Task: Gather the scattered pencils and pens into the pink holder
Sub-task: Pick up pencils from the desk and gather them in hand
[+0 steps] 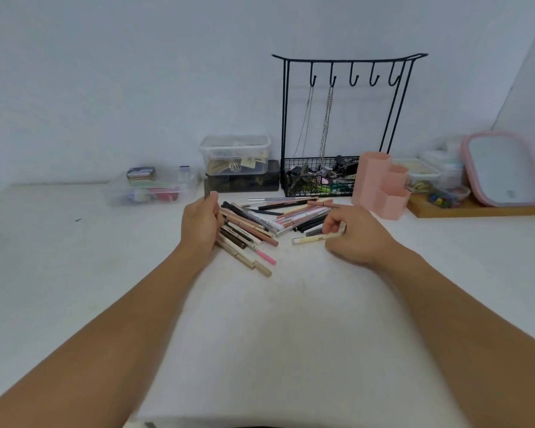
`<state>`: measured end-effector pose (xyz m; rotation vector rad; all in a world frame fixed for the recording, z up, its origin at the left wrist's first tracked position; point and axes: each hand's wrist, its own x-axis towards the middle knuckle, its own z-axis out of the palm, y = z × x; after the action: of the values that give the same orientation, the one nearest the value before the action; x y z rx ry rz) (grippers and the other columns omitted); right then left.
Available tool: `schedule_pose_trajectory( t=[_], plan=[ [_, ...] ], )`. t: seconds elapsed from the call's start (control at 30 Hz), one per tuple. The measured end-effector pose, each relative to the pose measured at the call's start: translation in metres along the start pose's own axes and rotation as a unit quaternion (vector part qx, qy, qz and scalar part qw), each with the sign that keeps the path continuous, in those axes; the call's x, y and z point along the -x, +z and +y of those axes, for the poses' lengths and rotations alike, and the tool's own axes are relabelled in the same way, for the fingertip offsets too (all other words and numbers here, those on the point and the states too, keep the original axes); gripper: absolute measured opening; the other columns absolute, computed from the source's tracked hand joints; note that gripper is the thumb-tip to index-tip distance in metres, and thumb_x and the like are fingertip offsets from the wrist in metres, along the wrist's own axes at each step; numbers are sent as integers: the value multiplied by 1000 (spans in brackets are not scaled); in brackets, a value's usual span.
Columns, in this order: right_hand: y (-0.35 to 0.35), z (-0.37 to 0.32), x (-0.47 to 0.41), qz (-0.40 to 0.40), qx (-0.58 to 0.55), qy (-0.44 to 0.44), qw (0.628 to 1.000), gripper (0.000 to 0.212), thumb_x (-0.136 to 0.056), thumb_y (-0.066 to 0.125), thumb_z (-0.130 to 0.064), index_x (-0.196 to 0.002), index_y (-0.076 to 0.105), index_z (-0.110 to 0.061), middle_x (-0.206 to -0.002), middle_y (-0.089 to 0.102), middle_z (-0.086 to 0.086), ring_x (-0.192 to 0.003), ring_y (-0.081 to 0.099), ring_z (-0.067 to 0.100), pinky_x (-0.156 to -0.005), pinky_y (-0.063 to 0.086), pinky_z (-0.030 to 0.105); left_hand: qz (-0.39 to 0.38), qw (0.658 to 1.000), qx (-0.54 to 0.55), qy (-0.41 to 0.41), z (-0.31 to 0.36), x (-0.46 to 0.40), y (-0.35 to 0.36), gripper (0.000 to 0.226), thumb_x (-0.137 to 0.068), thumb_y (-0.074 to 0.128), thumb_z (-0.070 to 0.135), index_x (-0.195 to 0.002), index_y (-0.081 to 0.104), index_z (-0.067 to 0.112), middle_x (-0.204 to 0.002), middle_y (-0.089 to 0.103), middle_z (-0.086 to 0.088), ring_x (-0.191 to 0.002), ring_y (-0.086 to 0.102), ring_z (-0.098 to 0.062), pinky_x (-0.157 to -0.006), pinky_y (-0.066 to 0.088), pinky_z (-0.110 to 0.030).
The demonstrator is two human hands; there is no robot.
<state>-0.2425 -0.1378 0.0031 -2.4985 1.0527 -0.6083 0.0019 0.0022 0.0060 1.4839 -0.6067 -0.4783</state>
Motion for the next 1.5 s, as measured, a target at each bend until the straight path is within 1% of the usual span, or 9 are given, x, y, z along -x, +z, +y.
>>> schedule_pose_trajectory(
  t=[0.13, 0.3, 0.47, 0.7, 0.97, 1.17, 1.33, 1.4, 1.5],
  plan=[
    [2, 5, -4, -5, 11, -47, 999, 9, -78, 75, -23, -80, 71, -31, -89, 66, -12, -82, 59, 4, -70, 48, 27, -61, 998, -21, 15, -2, 3, 8, 43, -107, 40, 32, -66, 37, 19, -50, 37, 0, -43, 28, -14, -39, 27, -25],
    [3, 1, -6, 1, 6, -92, 996, 7, -91, 70, -25, -85, 69, -28, -88, 63, -12, -71, 51, -2, -63, 34, 20, -97, 995, -27, 13, -3, 3, 14, 45, -109, 35, 38, -69, 40, 18, -49, 45, 2, -48, 38, -15, -50, 37, -28],
    [1, -39, 2, 72, -156, -70, 983, 9, -100, 58, -16, -98, 66, -13, -77, 53, -9, -57, 49, -7, -54, 39, 7, -68, 997, 12, 28, -3, 3, 17, 45, -108, 36, 38, -68, 39, 19, -51, 42, 0, -48, 33, -15, -48, 31, -29],
    [24, -86, 11, -61, -566, 39, 821, 15, -102, 53, -14, -93, 64, -7, -65, 54, 0, -56, 49, 10, -52, 45, 21, -101, 992, 69, 43, -2, 8, 19, 41, -106, 46, 34, -69, 37, 18, -49, 30, 4, -41, 22, -9, -40, 20, -22],
    [56, -103, 5, -42, -603, 36, 796, 18, -93, 65, -3, -105, 68, 10, -70, 66, 10, -59, 59, 12, -58, 55, 20, -204, 972, 97, 71, -3, 18, 28, 30, -95, 68, 31, -84, 56, 5, -54, 49, -5, -42, 48, -18, -42, 44, -24],
    [59, -103, 7, -1, -558, 19, 830, 12, -88, 73, -5, -100, 76, -4, -79, 74, 12, -68, 66, 15, -72, 59, 30, -143, 986, 71, 44, 4, 20, 36, 33, -100, 55, 23, -70, 59, 11, -51, 53, -2, -44, 48, -18, -47, 44, -28],
    [66, -96, 11, 51, -181, -93, 978, 30, -71, 86, -40, -93, 72, -26, -83, 62, -10, -70, 52, 6, -66, 49, 26, -17, 996, -17, 88, 13, -3, 5, 35, -105, 40, 29, -73, 47, 19, -57, 53, 2, -50, 47, -13, -56, 44, -29],
    [68, -96, 12, 25, -61, -142, 988, 31, -73, 81, -48, -94, 69, -28, -86, 59, -11, -81, 53, 8, -74, 51, 32, 15, 996, -59, 71, 9, -13, -9, 32, -107, 38, 35, -81, 47, 20, -60, 52, -1, -48, 48, -15, -50, 44, -29],
    [69, -97, 9, 24, -33, -157, 987, 18, -81, 76, -42, -85, 68, -27, -79, 55, -13, -79, 52, 9, -73, 51, 33, 21, 996, -90, -17, -3, -23, -17, 25, -105, 43, 33, -86, 51, 19, -62, 41, -2, -46, 35, -16, -43, 29, -25]
  ],
)
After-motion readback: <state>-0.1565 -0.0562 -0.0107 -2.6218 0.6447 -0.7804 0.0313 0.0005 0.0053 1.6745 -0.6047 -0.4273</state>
